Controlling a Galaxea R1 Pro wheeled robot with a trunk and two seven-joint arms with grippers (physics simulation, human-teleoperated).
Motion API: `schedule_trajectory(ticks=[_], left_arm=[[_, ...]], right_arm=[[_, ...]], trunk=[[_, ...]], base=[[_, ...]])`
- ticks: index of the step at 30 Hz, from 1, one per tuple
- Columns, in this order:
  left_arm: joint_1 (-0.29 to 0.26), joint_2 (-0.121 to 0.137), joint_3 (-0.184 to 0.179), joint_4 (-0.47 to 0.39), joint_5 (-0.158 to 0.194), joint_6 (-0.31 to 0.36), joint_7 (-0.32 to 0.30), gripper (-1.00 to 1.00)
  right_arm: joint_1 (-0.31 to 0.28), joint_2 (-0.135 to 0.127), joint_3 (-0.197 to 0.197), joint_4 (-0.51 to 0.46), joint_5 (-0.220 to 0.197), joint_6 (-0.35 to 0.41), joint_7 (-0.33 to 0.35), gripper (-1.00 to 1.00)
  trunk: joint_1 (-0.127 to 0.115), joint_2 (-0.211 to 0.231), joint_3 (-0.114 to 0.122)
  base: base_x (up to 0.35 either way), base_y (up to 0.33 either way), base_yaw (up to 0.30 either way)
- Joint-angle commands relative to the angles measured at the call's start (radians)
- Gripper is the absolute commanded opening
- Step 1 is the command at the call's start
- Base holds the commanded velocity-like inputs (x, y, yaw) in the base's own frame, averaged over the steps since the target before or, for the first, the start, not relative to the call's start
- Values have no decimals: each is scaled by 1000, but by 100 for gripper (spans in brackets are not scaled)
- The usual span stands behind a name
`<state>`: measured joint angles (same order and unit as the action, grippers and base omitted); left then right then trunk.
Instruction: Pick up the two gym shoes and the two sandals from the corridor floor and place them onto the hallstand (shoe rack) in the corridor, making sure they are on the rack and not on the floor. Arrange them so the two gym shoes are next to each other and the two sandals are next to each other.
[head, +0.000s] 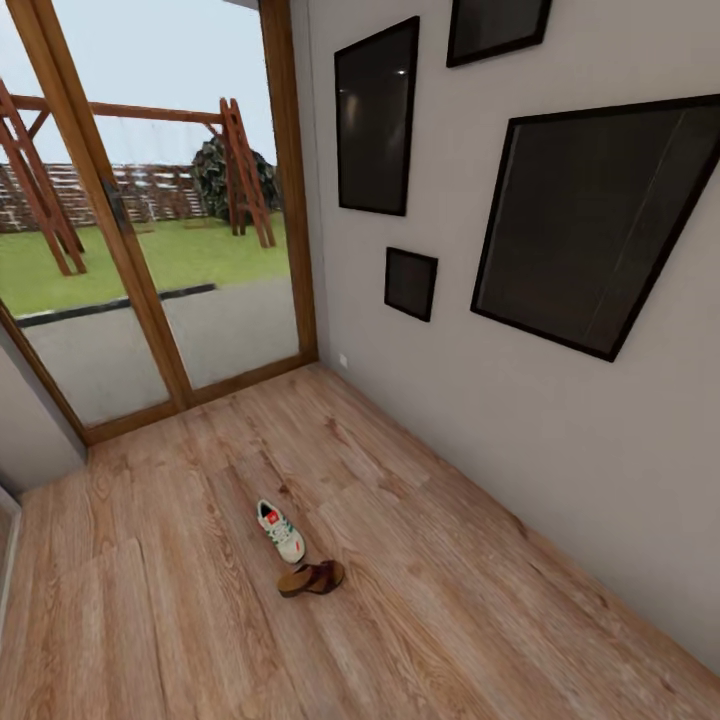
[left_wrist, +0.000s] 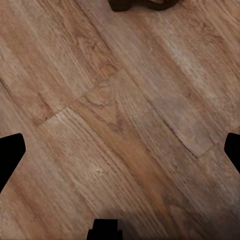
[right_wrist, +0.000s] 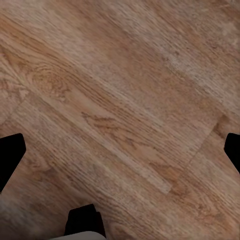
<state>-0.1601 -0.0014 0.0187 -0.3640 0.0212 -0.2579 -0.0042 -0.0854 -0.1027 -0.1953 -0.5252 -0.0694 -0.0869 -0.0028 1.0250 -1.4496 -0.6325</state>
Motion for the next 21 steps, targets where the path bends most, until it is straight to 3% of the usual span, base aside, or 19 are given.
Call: schedule_trajectory(ticks=[1, 16, 21], left_arm=[[-1, 0, 1, 1, 3, -3, 0, 100], [-1, 0, 1, 2, 4, -3, 1, 100], [-1, 0, 1, 1, 5, -3, 1, 100]], right_arm=[[0, 0, 0, 1, -7, -4, 0, 100], [0, 0, 0, 1, -7, -4, 0, 100], [0, 0, 0, 1, -7, -4, 0, 100]], trunk=[[0, 0, -1], [0, 0, -1], [0, 0, -1]], base=[[104, 133, 0], [187, 243, 0], [126, 107, 0]])
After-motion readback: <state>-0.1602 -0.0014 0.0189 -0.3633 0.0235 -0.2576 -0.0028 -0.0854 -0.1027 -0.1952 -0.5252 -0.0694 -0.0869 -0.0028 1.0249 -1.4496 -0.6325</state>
